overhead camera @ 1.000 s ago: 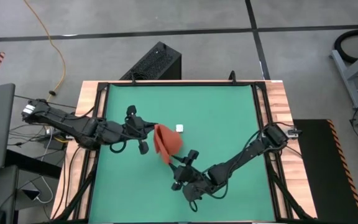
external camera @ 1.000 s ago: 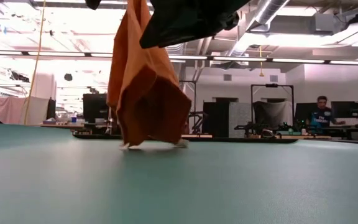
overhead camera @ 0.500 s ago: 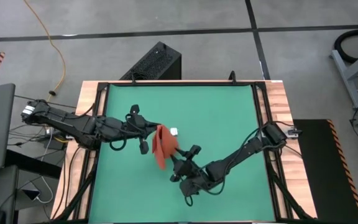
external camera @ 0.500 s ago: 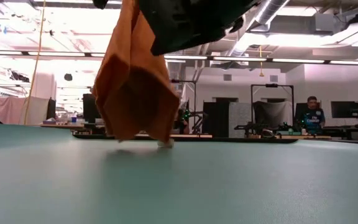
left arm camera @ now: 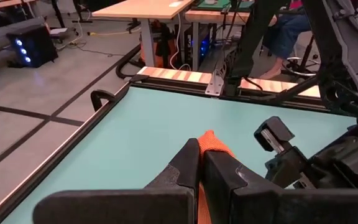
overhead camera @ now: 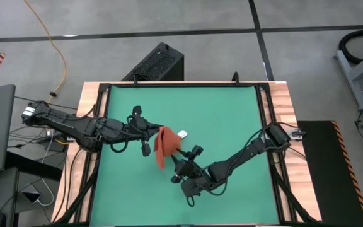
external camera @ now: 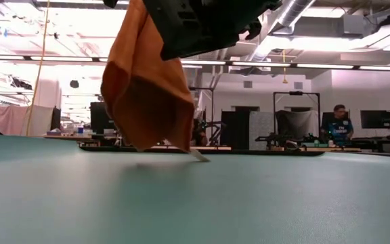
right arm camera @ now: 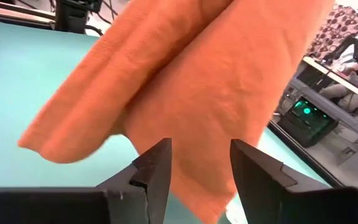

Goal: Roll napkin
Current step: Fold the orange table napkin

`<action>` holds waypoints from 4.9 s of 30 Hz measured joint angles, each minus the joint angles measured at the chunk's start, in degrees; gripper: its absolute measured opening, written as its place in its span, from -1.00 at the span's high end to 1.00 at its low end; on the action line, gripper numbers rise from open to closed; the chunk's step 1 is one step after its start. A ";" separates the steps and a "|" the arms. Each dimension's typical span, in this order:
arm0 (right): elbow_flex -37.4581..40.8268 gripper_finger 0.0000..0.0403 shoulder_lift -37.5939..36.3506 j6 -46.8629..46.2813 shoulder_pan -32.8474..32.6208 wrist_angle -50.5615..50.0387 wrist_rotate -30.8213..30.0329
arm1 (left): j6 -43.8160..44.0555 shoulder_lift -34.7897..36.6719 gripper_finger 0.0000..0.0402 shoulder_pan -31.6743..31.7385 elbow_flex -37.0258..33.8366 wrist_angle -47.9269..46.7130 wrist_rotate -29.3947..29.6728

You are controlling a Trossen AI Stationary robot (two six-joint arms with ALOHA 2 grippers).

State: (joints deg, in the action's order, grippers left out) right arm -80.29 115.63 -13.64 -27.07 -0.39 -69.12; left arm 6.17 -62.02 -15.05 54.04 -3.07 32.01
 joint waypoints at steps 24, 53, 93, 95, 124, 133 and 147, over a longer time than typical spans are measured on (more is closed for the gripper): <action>0.00 0.09 -0.07 0.00 0.40 6.65 3.45 | 0.63 -5.90 1.00 2.69 -0.04 2.91 0.11; 0.00 0.09 -0.07 3.08 -1.76 2.71 5.92 | -0.28 -6.19 1.00 3.10 -0.04 3.64 -4.59; 0.00 0.23 -0.02 -12.00 2.81 -19.46 3.14 | 2.52 -6.19 1.00 3.08 -0.04 2.32 -22.13; 0.00 0.23 -0.02 -12.88 1.95 -19.61 3.08 | 1.78 -6.19 1.00 3.08 -0.04 2.31 -20.98; 0.00 0.23 -0.02 -21.32 -1.97 -15.02 -0.26 | 1.48 -6.19 1.00 3.02 -0.04 2.54 -22.52; 0.00 0.23 -0.02 -23.49 2.34 -22.16 -0.20 | 4.72 -6.56 1.00 0.25 -0.76 0.43 -24.26; 0.02 0.23 -0.53 -41.04 -0.81 -45.57 1.10 | 8.05 -6.60 1.00 0.48 -7.34 5.68 -20.86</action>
State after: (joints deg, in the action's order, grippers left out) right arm -80.27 115.10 -54.68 -27.88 -45.96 -68.02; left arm 14.23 -68.62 -14.57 46.70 2.61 11.15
